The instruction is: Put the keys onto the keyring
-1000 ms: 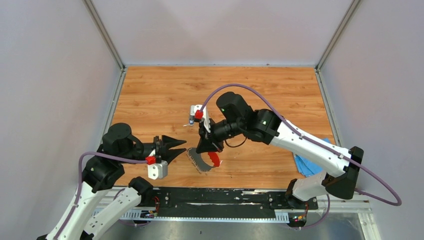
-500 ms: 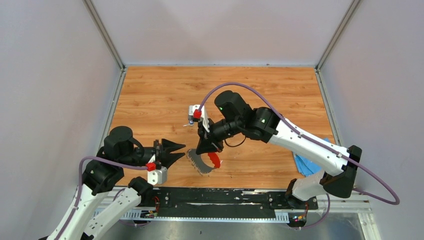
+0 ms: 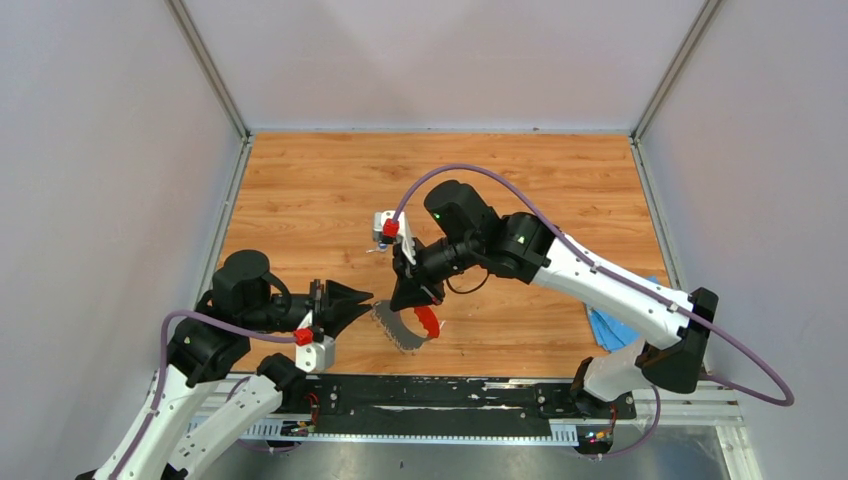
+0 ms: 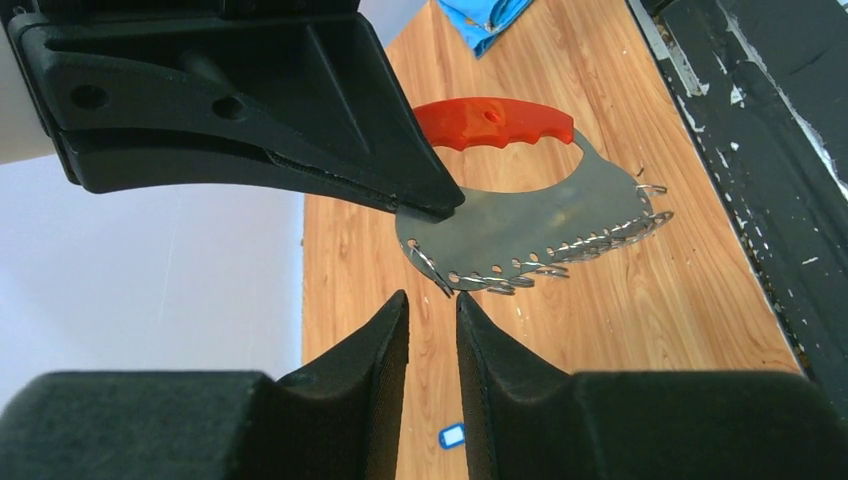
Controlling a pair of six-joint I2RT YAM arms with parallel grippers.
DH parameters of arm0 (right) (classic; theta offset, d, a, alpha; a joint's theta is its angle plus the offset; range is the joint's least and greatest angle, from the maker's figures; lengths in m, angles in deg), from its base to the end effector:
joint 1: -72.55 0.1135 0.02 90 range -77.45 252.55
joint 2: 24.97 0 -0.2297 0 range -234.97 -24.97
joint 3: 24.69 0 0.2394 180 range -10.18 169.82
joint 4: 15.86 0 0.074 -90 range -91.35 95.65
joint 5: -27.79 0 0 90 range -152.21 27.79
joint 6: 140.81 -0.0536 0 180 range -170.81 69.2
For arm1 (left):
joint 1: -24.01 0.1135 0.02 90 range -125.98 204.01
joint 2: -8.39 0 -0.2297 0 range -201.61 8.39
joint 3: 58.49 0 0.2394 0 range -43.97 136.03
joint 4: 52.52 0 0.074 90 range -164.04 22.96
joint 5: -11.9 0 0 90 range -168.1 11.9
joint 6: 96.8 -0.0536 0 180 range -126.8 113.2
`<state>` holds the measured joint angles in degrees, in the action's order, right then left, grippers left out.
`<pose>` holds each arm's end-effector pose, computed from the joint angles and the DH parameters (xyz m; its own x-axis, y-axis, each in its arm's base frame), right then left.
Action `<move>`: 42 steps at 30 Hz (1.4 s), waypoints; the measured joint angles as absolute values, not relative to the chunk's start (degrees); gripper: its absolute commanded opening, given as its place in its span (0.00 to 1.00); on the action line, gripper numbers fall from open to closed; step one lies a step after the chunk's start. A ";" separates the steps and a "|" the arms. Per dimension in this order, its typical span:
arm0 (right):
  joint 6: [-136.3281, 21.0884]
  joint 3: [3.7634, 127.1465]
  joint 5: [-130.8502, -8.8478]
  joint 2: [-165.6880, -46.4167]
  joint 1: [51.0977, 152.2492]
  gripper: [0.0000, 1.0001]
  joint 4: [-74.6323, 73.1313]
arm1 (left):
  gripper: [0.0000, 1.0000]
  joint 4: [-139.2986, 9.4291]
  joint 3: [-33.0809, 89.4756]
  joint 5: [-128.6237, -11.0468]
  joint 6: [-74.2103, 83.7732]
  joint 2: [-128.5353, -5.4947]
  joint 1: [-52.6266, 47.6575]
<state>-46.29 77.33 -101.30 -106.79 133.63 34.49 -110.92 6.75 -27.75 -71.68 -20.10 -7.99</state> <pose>0.1213 0.2894 0.3655 -0.1678 -0.4302 -0.8870 -0.9592 -0.1362 0.2476 0.0718 -0.0936 0.3264 0.7228 0.2296 -0.6518 0.6845 -0.1083 0.7210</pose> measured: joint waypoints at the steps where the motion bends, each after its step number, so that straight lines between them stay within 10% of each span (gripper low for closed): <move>1: -46.29 77.33 -101.45 -106.88 133.63 0.00 34.53 | 0.24 -110.92 6.75 -27.66 -71.83 -20.10 -7.99; 42: -46.29 79.03 -102.74 -109.26 133.63 0.00 36.39 | 0.00 -110.94 5.52 -26.24 -71.77 -17.56 -7.99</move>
<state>-46.29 79.03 -102.74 -109.26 133.63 36.39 -110.94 5.52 -26.24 -71.77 -17.56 -7.99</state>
